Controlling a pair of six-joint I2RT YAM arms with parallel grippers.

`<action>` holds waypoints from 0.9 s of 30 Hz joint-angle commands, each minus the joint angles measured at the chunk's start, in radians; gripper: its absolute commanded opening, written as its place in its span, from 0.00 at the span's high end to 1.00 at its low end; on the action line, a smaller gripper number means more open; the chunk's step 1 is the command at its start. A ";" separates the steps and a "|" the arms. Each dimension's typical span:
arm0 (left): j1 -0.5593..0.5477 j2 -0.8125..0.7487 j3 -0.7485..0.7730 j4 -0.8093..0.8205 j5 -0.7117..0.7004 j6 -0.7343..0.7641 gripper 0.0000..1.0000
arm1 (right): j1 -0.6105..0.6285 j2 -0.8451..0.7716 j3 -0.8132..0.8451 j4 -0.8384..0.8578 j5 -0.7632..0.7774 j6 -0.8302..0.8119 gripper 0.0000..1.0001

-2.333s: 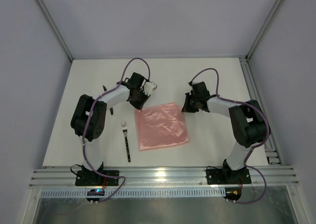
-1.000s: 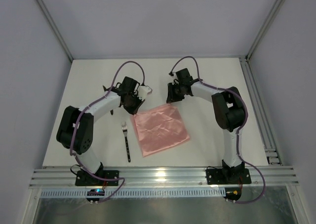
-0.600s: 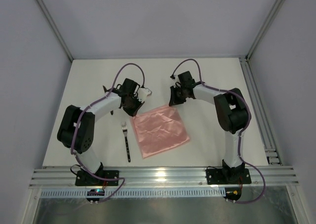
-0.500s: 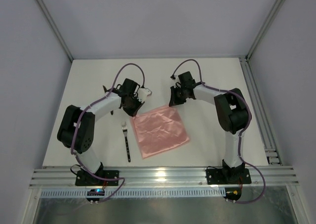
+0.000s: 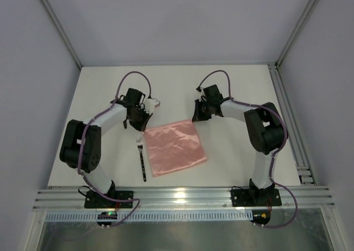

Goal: Fold the napkin into a case and place the utensils inside
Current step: Smooth out the square-folded napkin at the center of the board.

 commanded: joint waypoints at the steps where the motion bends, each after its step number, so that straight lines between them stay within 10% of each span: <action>1: 0.005 -0.015 -0.019 0.015 0.040 0.026 0.96 | -0.005 -0.031 -0.016 0.029 0.011 0.011 0.96; 15: 0.005 0.089 0.064 0.087 0.058 0.022 0.91 | -0.006 -0.040 0.013 -0.015 0.034 -0.013 0.96; 20: 0.005 0.069 0.066 0.089 0.061 0.020 0.91 | -0.006 -0.113 0.016 -0.063 0.144 -0.020 0.75; 27: 0.005 0.054 0.070 0.087 0.066 0.022 0.91 | -0.006 -0.189 0.023 -0.095 0.140 -0.041 0.74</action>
